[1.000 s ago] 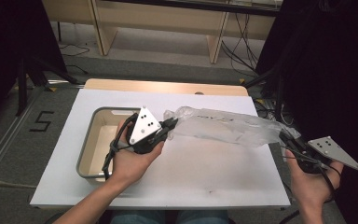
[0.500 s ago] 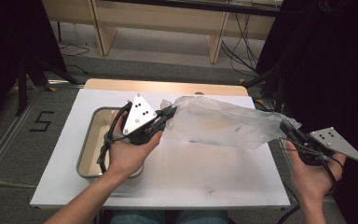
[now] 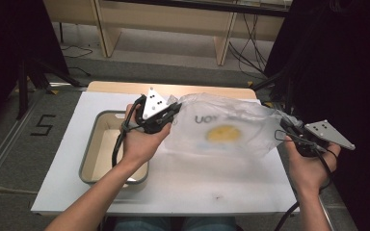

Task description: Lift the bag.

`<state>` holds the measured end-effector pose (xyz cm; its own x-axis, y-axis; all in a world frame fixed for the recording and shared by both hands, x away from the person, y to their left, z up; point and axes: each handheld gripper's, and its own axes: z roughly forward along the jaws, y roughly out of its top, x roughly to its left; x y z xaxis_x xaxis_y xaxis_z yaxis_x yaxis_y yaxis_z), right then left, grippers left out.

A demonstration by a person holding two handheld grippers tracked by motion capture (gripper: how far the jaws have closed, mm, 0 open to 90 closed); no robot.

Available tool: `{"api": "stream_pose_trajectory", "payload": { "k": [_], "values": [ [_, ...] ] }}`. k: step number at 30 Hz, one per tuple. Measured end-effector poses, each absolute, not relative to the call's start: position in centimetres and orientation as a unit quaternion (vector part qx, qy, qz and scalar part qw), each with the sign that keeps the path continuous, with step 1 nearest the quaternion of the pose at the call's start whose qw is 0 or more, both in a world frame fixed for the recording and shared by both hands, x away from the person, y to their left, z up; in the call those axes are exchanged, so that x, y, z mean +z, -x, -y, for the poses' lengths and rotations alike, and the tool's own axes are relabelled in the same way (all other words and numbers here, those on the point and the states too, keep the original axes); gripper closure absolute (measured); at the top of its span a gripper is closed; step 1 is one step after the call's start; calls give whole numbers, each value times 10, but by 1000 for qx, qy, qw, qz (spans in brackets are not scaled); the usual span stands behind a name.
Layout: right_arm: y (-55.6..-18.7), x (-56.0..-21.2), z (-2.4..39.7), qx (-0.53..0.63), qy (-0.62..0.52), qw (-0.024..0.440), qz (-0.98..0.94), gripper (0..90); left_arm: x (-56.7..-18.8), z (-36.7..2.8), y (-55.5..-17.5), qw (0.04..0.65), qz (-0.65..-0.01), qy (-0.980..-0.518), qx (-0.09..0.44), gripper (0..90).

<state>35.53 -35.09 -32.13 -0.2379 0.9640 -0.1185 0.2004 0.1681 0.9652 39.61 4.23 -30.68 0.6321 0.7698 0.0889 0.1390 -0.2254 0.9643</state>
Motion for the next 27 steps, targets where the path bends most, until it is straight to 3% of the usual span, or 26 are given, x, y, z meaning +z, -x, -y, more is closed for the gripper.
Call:
{"api": "stream_pose_trajectory", "payload": {
  "k": [10,27],
  "values": [
    [-375,-345,349,442,-476,399,-648,900,-330,-36,-429,502,-350,-742,273,896],
    [-386,-365,349,429,-492,386,-652,900,-345,-31,-447,482,-369,-750,264,896]
  ]
}}
